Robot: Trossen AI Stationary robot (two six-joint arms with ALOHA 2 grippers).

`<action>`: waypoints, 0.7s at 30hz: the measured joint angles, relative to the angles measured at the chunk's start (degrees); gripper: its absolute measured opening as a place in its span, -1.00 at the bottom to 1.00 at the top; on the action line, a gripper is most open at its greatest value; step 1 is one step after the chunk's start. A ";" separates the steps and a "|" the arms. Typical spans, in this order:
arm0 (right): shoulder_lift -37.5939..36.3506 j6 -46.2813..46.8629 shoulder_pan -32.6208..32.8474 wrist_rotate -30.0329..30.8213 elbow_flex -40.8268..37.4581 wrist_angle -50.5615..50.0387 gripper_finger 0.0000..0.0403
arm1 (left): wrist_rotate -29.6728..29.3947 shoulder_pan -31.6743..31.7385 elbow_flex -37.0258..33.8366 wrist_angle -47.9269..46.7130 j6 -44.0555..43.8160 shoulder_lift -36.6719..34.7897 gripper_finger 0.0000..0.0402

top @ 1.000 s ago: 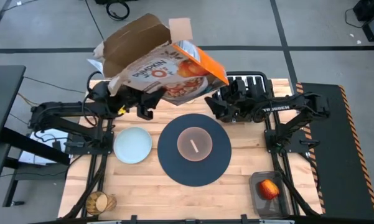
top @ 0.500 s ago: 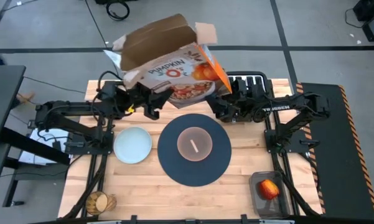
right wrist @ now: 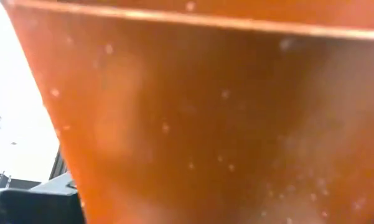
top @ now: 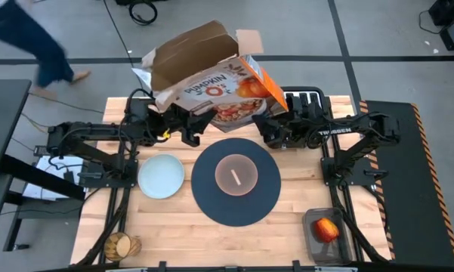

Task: Arrange a breakfast setting
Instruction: Pour the cereal into the orange bowl

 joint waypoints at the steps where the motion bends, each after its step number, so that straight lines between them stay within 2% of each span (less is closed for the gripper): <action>1: 0.00 -0.04 0.00 0.00 0.00 0.05 0.72 | -0.02 0.00 0.00 -0.27 0.03 -0.07 0.28; 4: 0.00 -0.06 0.00 0.03 -0.01 0.12 0.63 | -0.23 0.00 0.00 -0.72 -0.20 -0.09 0.34; 8: 0.00 -0.64 0.00 0.23 -0.02 0.18 0.61 | -0.56 0.03 0.00 -2.64 -1.57 -0.57 0.46; 12: 0.00 -0.57 -0.02 -0.27 -0.02 -0.24 0.60 | -0.71 0.04 -0.02 -9.93 -2.07 -3.38 0.57; 21: -2.08 -0.17 -0.76 -0.90 -3.12 4.11 0.59 | -0.79 -2.27 -0.17 -27.25 1.62 -11.42 0.58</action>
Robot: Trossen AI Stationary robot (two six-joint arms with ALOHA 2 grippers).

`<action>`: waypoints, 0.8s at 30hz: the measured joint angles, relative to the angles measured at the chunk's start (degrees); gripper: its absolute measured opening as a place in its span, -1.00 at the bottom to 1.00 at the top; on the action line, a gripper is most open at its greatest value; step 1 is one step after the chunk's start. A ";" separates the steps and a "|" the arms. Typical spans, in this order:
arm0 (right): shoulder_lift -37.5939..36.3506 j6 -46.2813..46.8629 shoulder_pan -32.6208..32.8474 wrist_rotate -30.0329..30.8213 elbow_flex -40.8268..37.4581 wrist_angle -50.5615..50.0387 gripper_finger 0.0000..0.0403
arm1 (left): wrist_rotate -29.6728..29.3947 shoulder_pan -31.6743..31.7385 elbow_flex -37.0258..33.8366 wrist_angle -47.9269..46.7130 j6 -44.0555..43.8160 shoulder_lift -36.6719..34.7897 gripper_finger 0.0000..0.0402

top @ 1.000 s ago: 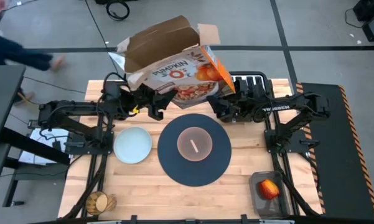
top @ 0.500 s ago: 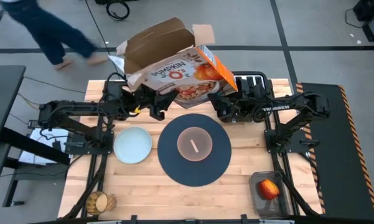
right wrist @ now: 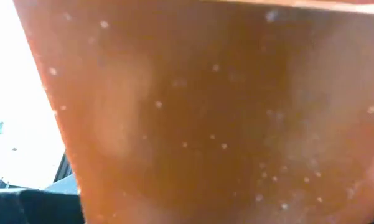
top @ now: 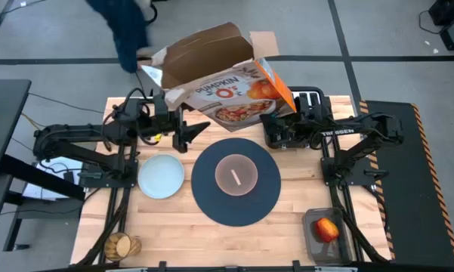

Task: Arrange a breakfast setting
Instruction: Pour the cereal into the orange bowl

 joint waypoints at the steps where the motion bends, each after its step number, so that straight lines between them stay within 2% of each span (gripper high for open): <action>1: -0.31 0.05 -0.19 -0.09 -0.56 0.24 0.59 | 0.02 -0.39 0.00 -1.78 0.13 -0.65 0.58; 8: -5.33 2.89 -1.99 -0.91 -6.02 -0.06 0.59 | 0.01 -4.08 0.00 -14.32 -0.23 -4.70 0.59; 12: -10.83 4.93 -3.57 -1.91 -11.05 -1.26 0.57 | -2.69 -8.05 -0.02 -18.57 -1.27 -5.50 0.59; 17: -19.11 6.12 -4.51 -3.93 -16.93 -6.69 0.56 | -9.51 -13.54 -0.02 -22.24 -1.45 -5.45 0.59; 24: -33.37 10.08 -6.89 -9.72 -22.79 -19.38 0.56 | -23.09 -21.90 -0.02 -31.27 -6.93 -5.20 0.59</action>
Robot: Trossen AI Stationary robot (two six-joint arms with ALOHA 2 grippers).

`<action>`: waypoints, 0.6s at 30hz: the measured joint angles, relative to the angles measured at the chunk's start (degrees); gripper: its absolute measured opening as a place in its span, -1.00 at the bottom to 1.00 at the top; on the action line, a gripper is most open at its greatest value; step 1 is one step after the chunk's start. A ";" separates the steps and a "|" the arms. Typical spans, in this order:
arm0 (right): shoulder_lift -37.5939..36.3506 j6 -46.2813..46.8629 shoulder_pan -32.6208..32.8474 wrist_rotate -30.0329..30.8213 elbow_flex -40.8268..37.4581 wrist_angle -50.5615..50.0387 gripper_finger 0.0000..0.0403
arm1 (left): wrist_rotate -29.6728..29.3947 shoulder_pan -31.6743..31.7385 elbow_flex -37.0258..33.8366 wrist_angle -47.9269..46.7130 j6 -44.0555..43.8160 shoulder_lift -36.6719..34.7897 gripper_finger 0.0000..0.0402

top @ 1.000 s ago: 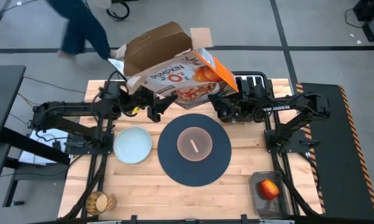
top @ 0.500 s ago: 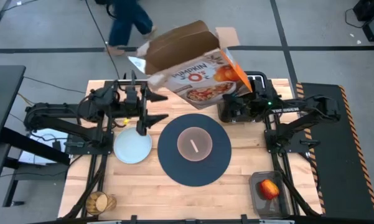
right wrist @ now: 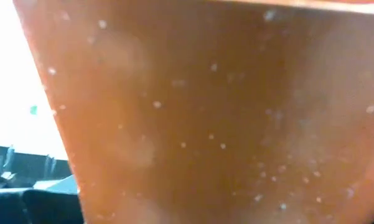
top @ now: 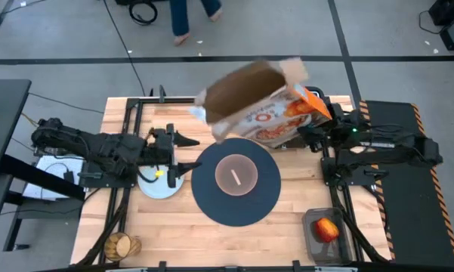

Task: Arrange a breakfast setting
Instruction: Pour the cereal into the orange bowl

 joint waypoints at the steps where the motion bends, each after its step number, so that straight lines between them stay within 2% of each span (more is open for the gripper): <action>1: -2.19 0.29 -0.51 -1.19 -0.46 -3.32 0.56 | -2.21 -1.10 0.01 -0.57 -1.17 0.53 0.59; 6: -12.14 1.06 -2.08 -5.67 -0.78 -19.77 0.56 | -10.15 -6.39 0.00 -2.28 -6.25 3.19 0.59; 12: -21.53 3.47 -4.92 -10.29 -0.78 -32.51 0.56 | -20.01 -11.59 0.00 -3.08 -12.08 7.24 0.59; 18: -29.42 7.24 -9.38 -15.08 -0.78 -41.82 0.56 | -26.54 -15.29 0.00 -3.02 -19.06 10.83 0.59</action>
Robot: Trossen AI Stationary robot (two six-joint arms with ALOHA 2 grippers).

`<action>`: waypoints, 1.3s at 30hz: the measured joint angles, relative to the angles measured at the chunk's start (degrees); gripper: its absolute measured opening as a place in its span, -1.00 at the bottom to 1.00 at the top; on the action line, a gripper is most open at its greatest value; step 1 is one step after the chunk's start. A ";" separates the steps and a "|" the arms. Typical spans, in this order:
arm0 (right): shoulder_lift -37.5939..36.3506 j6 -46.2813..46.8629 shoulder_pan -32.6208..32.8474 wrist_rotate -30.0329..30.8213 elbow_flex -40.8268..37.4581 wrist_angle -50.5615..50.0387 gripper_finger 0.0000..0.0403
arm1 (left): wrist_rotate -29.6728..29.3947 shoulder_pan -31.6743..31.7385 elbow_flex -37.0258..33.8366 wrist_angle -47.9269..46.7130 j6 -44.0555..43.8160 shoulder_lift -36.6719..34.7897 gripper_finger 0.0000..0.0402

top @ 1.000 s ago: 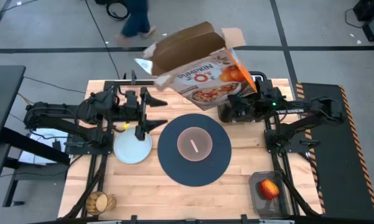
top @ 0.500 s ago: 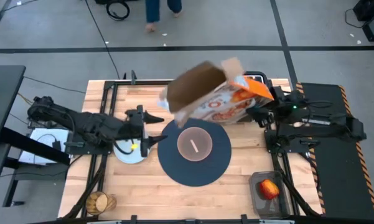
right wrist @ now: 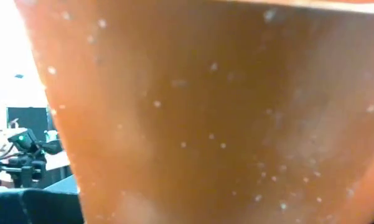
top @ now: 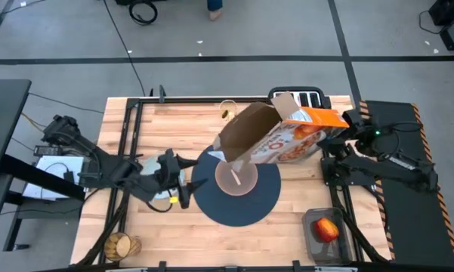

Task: Arrange a breakfast setting
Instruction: Pour the cereal into the orange bowl

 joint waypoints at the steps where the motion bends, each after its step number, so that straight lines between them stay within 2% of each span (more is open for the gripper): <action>1: -1.06 0.45 -0.91 -1.02 0.00 -1.22 0.56 | -0.81 -0.57 0.00 -0.03 -1.10 0.71 0.59; 5: -3.92 2.31 -5.12 -6.17 0.00 -6.19 0.56 | -4.88 -2.19 0.01 0.09 -5.92 3.80 0.59; 15: -7.12 3.70 -18.15 -19.52 0.04 -15.46 0.56 | -10.03 -4.74 0.02 1.79 -16.29 12.43 0.59; 20: -8.92 3.59 -23.73 -23.85 0.04 -17.80 0.55 | -13.50 -5.74 0.02 1.53 -20.08 15.19 0.58; 24: -9.68 2.58 -27.61 -26.51 0.07 -20.57 0.55 | -14.13 -5.67 0.04 0.72 -21.96 16.97 0.58; 32: -12.03 -5.41 -30.25 -27.09 0.07 -30.53 0.54 | -14.32 -3.85 0.05 -1.86 -23.06 18.75 0.58; 39: -13.53 -12.57 -31.06 -24.21 0.07 -39.51 0.54 | -13.72 -1.35 0.09 -14.09 -30.54 18.62 0.58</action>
